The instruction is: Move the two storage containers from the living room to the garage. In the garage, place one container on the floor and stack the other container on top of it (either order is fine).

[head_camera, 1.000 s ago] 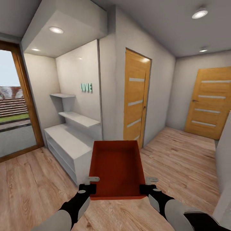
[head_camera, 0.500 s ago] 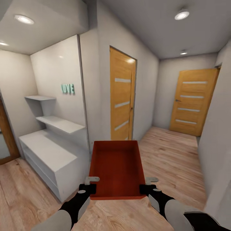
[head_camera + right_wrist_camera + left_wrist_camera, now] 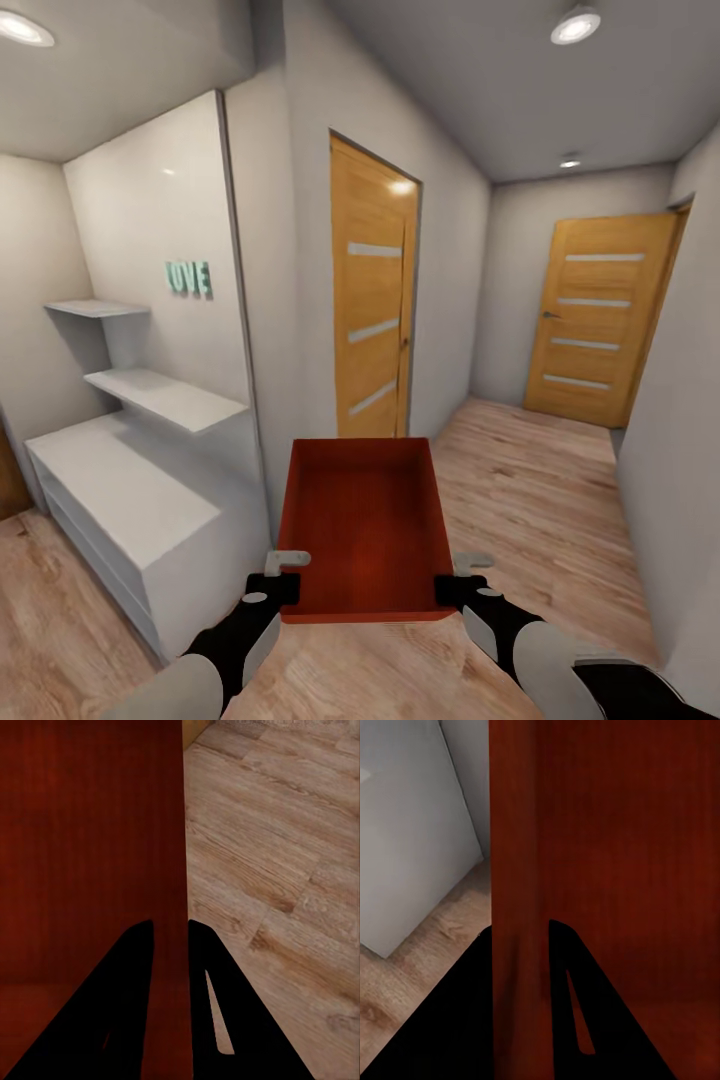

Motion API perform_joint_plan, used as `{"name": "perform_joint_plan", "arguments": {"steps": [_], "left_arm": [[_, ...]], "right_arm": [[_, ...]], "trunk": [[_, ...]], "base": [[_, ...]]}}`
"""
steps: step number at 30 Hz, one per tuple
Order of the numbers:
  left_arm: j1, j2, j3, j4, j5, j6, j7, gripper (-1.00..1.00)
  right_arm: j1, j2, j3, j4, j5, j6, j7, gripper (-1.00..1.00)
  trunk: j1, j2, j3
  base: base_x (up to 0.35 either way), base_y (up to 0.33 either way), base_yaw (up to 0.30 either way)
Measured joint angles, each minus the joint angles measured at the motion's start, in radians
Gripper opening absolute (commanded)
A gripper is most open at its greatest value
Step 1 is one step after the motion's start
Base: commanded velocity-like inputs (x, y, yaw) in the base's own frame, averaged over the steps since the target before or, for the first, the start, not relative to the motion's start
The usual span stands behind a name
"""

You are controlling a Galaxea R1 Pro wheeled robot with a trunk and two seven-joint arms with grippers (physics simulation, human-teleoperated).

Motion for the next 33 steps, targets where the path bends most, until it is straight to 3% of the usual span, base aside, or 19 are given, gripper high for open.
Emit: {"name": "perform_joint_plan", "arguments": {"steps": [15,33], "left_arm": [[0.0,-0.001,0.0,0.0,0.0,0.0,0.002,-1.0],[0.0,0.0,0.0,0.001,0.001,0.0,0.0,-1.0]], "right_arm": [[0.0,-0.001,-0.001,0.0,0.001,0.0,0.001,-1.0],[0.0,0.0,0.0,-0.001,0.001,0.001,-0.001,-1.0]], "trunk": [[0.0,0.0,0.0],[0.0,0.0,0.0]], "base": [[0.322,0.0,-0.008],[0.322,0.0,-0.263]]}}
